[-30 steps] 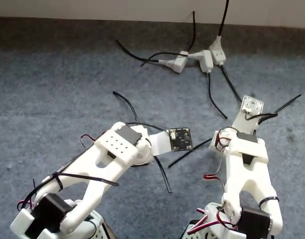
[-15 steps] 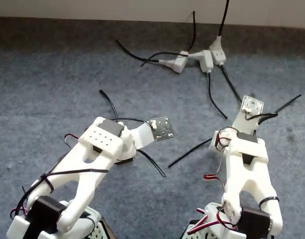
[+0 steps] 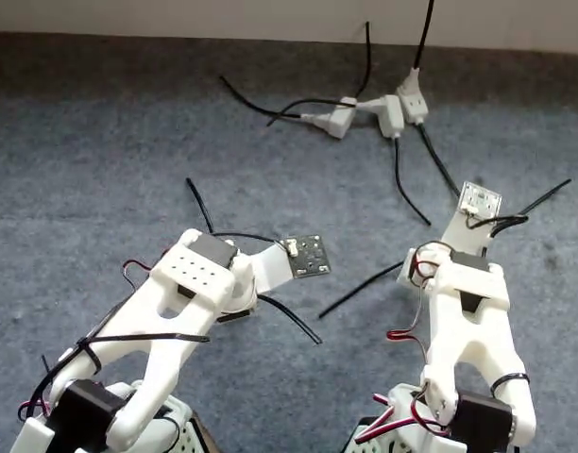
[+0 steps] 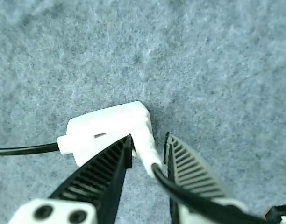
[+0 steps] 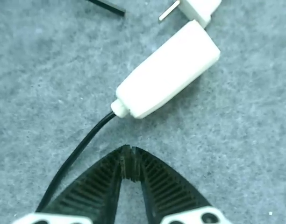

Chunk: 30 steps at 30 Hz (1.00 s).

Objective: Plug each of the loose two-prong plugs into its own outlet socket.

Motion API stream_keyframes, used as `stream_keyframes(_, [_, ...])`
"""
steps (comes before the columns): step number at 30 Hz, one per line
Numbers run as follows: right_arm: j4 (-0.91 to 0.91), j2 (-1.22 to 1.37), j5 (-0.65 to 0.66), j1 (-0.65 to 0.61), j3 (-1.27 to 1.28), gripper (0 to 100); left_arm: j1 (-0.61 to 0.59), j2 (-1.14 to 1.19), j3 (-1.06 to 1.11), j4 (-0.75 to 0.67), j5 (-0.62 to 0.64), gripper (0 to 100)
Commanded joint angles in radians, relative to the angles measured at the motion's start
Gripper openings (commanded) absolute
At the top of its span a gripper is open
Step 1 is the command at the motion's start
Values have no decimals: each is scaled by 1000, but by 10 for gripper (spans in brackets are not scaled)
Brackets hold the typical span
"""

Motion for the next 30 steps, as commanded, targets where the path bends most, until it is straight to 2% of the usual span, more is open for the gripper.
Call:
stream_keyframes(1, [-12, -4, -11, 10, -4, 8, -38, 8, 68, 55, 6, 123])
stream_keyframes(9, [-12, -4, -11, 10, -4, 8, -50, 7, 33, 55, 5, 126])
stream_keyframes(14, [-12, -4, -11, 10, -4, 8, -65, -2, -84, 71, 8, 127])
stream_keyframes(18, [-12, -4, -11, 10, -4, 8, -71, -2, -274, 204, 8, 127])
stream_keyframes(24, [-12, -4, -11, 5, -4, 9, -96, -4, -677, 465, 9, 127])
stream_keyframes(30, [-10, -4, -11, 2, -8, 11, -213, -4, -1102, 611, 12, 127])
